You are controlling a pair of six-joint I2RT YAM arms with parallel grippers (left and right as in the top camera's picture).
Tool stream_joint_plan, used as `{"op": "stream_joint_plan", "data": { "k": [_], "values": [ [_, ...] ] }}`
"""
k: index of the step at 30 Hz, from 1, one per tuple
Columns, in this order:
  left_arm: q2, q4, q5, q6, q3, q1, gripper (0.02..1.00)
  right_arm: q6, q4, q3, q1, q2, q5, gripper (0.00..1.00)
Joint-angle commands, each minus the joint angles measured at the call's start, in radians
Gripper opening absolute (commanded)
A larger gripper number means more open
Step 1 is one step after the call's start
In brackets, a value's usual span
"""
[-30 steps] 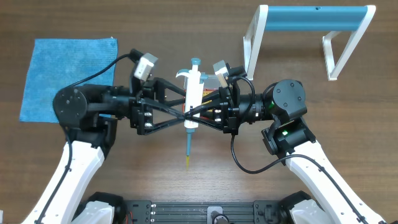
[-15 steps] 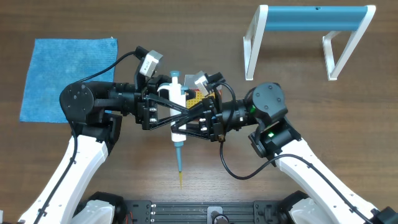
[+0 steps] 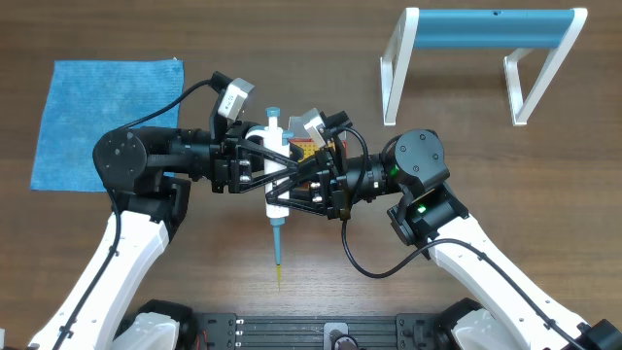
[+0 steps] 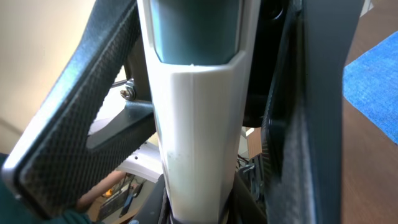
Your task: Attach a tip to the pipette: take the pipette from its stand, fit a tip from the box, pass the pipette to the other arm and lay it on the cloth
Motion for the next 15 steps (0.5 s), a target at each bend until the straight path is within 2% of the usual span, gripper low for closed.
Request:
{"op": "stream_joint_plan", "data": {
  "k": [1,15],
  "values": [
    [0.004,0.007,-0.013,0.006,0.019,-0.003,0.454,-0.008,0.009,0.019,0.004,0.001,0.003,0.077],
    [0.004,0.007,-0.011,0.006,0.019,-0.003,0.196,-0.026,0.008,0.019,-0.003,0.001,0.015,0.077]
  ]
}}
